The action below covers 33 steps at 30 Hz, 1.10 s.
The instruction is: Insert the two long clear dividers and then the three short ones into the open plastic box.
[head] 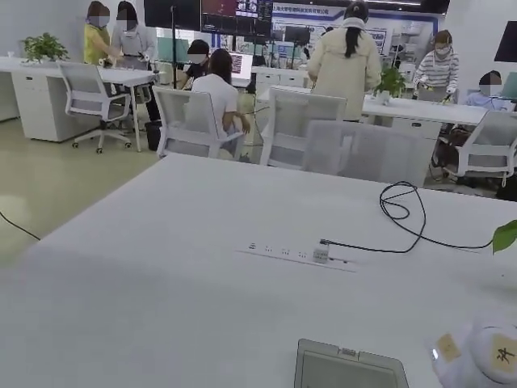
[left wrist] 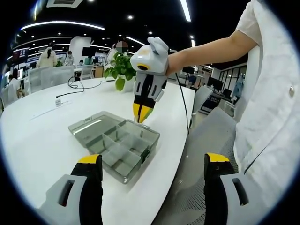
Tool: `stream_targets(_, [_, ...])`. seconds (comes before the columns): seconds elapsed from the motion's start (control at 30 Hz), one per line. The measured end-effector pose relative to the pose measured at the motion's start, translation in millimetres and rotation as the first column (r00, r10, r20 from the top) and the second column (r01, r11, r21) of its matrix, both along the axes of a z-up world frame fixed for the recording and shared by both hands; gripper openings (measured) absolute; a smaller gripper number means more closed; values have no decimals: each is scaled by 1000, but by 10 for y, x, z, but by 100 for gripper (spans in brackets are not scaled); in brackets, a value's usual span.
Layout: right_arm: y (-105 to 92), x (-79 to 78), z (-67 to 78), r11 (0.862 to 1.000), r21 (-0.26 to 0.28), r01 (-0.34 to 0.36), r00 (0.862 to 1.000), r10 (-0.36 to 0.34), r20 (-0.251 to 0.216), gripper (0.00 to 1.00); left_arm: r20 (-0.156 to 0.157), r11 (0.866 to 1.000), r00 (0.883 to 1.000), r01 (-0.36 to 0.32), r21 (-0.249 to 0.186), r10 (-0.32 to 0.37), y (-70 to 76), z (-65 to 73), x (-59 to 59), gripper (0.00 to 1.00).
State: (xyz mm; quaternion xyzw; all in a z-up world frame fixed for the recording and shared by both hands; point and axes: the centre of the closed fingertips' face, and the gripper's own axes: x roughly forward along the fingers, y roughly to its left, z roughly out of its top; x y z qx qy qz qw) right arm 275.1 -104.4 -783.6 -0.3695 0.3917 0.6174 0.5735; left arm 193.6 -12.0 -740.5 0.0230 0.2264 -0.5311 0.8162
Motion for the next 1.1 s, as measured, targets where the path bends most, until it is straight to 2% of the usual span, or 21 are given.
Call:
stream_targets(0.2, [11,-22,-14,1000,0,15,1000,-15,7,3,1,1000,1000,2,-2,-2,-10,-3,-9,91])
stream_targets(0.27, [10,-28,-53,1000,-13,-6,999,6,32,3,0,1000,1000,2,-4,-2,-10,-1,-9,91])
stream_targets(0.43, [21,-22,-142,1000,-15,-11,999,12,49,3,1,1000,1000,3,0,-3,-5,5,-11,91])
stream_targets(0.73, [26,-17,-293,1000,-3,-11,999,11,48,3,-2,1000,1000,1,3,-1,11,-3,-15,91])
stream_targets(0.93, [29,-23,-397,1000,-16,-20,998,21,55,3,-4,1000,1000,3,7,-3,25,-12,-17,92])
stream_targets(1.1, [25,-24,-395,999,-21,-24,998,26,56,3,-3,1000,1000,0,9,0,40,-18,-11,91])
